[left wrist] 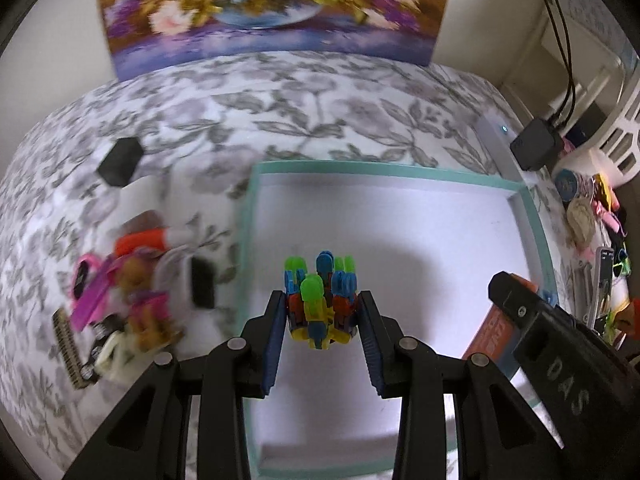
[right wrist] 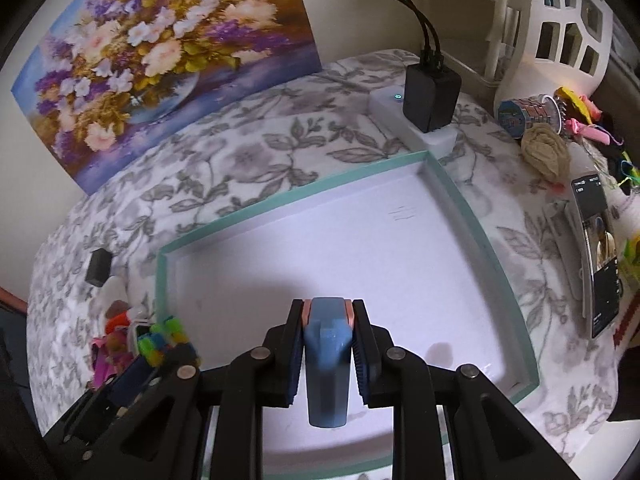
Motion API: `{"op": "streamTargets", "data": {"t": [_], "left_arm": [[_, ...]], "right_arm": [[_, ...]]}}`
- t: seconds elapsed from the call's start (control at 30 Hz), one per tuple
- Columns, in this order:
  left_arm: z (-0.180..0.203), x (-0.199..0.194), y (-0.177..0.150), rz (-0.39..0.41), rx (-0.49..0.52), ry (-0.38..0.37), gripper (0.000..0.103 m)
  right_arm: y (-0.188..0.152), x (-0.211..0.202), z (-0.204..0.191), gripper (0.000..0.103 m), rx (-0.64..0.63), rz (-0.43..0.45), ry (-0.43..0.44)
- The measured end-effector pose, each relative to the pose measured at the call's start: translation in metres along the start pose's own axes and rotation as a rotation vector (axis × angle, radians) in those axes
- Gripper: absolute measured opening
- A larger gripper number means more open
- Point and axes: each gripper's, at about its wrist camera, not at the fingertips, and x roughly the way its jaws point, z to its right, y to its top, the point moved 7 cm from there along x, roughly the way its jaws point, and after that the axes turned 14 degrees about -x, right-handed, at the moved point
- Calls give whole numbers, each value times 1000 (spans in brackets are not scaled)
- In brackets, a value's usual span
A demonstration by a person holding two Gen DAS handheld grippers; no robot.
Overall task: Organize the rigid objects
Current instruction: 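Carry the block toy and pencil case into the tray and release both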
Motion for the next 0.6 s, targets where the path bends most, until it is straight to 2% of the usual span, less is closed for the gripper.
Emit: {"op": "streamTargets", "data": {"t": [0.17,0.37,0.6], "left_arm": [[9,21,6,-22,27,5,37],[10,32,16,-4,45,15,39],[-2,38,22,-7,5,37,39]], "right_arm": [[2,10,8,24,5,-16,-18],[8,21,12,24,2,-33,-38],[10,29,13,25,4,-49,-42]]}}
